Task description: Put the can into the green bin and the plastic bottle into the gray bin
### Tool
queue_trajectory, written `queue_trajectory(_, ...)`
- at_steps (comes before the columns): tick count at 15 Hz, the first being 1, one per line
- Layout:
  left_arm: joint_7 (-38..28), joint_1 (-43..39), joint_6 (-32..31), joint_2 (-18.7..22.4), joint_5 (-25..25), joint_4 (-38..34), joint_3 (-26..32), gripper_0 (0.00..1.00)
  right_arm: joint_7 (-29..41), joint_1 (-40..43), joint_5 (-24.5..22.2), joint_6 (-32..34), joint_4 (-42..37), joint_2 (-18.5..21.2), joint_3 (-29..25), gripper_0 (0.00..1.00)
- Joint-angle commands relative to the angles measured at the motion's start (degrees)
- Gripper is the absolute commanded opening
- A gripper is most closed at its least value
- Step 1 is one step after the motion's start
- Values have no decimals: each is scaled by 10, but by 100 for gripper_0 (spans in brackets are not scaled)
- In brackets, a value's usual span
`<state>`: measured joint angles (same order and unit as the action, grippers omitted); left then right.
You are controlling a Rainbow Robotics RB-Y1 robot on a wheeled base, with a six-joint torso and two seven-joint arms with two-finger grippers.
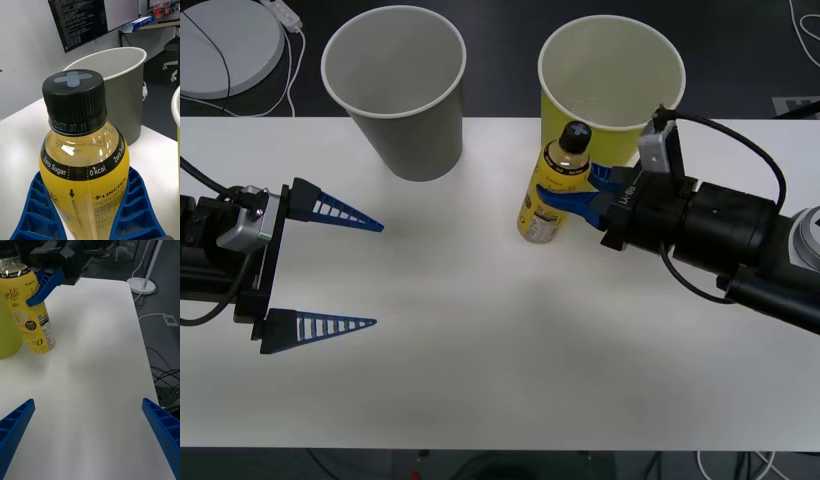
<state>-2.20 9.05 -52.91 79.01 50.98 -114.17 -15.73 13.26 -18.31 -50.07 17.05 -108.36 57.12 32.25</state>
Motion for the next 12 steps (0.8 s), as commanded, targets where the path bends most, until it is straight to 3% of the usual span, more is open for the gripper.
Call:
queue_trajectory(1,0,0,0,0,0,0,0,100,52,-8,0,-1,-31,37,0,0)
queue_trajectory(6,0,0,0,0,0,0,0,100,141,-45,0,-1,-65,101,-11,0)
queue_trajectory(12,0,0,0,0,0,0,0,100,236,-112,-4,8,-66,134,-15,0)
